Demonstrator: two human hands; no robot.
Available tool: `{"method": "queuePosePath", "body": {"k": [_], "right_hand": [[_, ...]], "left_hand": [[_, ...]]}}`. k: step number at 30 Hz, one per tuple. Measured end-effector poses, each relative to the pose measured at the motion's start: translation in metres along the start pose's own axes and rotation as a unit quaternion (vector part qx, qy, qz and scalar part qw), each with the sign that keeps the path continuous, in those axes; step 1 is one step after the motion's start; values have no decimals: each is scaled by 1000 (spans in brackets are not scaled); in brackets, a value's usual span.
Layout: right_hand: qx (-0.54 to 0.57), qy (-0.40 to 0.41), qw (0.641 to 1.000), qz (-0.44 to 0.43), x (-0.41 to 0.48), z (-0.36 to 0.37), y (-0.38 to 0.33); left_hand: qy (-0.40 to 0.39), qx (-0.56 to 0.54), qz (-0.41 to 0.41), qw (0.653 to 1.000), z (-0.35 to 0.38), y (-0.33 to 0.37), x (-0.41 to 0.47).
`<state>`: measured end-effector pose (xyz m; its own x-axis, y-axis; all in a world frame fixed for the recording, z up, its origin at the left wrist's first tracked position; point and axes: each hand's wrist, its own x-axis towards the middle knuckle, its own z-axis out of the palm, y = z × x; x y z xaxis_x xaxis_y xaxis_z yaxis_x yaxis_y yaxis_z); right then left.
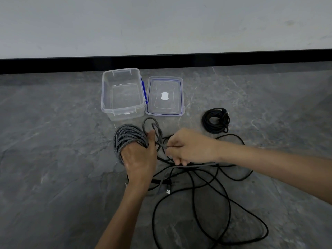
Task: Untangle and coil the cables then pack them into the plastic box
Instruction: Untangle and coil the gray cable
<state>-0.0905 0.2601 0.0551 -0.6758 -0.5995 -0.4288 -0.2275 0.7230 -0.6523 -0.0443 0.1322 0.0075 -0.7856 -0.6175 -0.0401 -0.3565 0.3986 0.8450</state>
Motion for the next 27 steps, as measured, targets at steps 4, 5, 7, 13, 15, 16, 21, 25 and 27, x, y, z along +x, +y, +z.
{"method": "queuePosePath", "body": {"k": [4, 5, 7, 13, 15, 16, 21, 25, 27], "right_hand": [[-58, 94, 993, -45, 3, -3, 5], [-48, 112, 991, -55, 2, -4, 6], [-16, 143, 987, -69, 1, -5, 9], [105, 187, 975, -63, 3, -13, 13], [140, 171, 973, -65, 1, -15, 12], [144, 156, 975, -70, 0, -17, 12], [127, 132, 979, -87, -3, -20, 11], [76, 181, 976, -90, -1, -25, 9], [47, 206, 972, -105, 0, -30, 7]], "left_hand": [[17, -39, -3, 999, -1, 1, 2], [19, -49, 0, 999, -2, 2, 2], [12, -62, 6, 998, -4, 5, 3], [10, -100, 15, 995, -1, 12, 5], [3, -119, 6, 993, -2, 11, 6], [2, -132, -1, 991, -3, 11, 6], [6, -171, -23, 985, -4, 4, 6], [-23, -171, 1, 985, -5, 4, 4], [-40, -163, 24, 986, -4, 2, 4]]}}
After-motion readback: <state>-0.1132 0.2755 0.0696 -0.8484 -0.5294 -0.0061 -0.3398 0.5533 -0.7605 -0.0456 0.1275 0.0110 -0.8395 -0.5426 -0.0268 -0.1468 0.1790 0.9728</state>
